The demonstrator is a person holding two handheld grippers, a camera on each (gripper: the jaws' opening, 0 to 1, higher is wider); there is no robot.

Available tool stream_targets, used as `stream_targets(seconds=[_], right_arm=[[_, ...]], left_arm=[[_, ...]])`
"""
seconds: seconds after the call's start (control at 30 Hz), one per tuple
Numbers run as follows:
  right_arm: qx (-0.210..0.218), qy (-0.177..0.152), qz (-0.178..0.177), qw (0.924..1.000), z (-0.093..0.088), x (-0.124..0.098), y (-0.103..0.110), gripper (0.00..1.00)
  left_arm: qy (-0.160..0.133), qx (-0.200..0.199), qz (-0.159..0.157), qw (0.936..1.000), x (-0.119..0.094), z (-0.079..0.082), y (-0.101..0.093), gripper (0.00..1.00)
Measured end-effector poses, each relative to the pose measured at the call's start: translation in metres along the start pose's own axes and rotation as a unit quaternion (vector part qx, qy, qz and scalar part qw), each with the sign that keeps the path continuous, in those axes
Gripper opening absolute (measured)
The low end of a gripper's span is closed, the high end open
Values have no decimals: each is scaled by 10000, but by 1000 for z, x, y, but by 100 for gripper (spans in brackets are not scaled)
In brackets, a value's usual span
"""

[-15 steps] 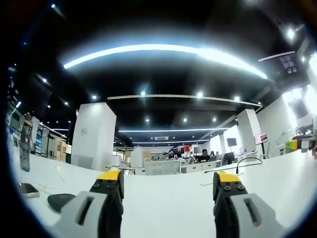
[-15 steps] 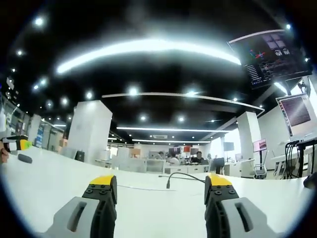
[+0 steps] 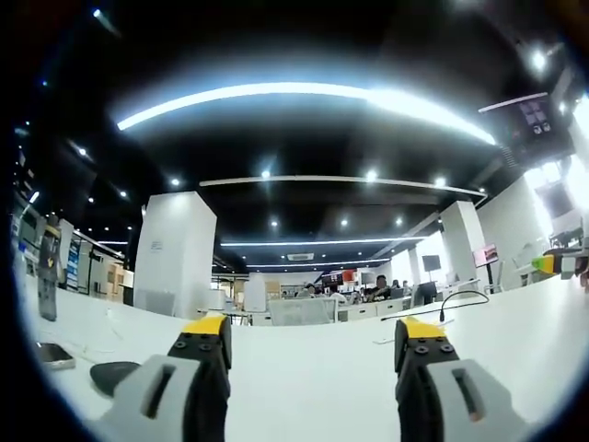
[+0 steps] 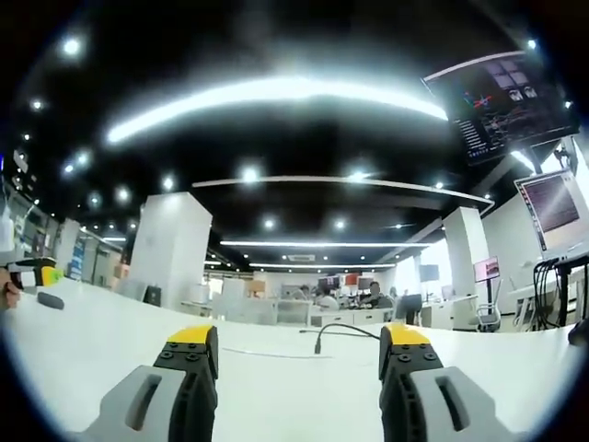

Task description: Locate the USB plug end of the data cable currently connected to the USB port on the desk. Grip the plug, withdraw it from the port, and place it onto the desktop.

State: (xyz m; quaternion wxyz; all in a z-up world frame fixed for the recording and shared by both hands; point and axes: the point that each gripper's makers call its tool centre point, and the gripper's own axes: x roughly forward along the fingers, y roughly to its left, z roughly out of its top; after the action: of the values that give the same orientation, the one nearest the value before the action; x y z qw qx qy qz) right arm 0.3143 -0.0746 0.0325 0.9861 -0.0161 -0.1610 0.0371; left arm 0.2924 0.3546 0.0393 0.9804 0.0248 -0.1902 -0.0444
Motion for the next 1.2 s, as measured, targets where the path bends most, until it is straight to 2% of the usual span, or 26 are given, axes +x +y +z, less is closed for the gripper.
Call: stream_targets(seconds=[1.2], right_arm=[[-42, -45, 27, 10000, 2, -1, 2, 72]], left_arm=[[46, 64, -31, 10000, 0, -2, -1, 72]])
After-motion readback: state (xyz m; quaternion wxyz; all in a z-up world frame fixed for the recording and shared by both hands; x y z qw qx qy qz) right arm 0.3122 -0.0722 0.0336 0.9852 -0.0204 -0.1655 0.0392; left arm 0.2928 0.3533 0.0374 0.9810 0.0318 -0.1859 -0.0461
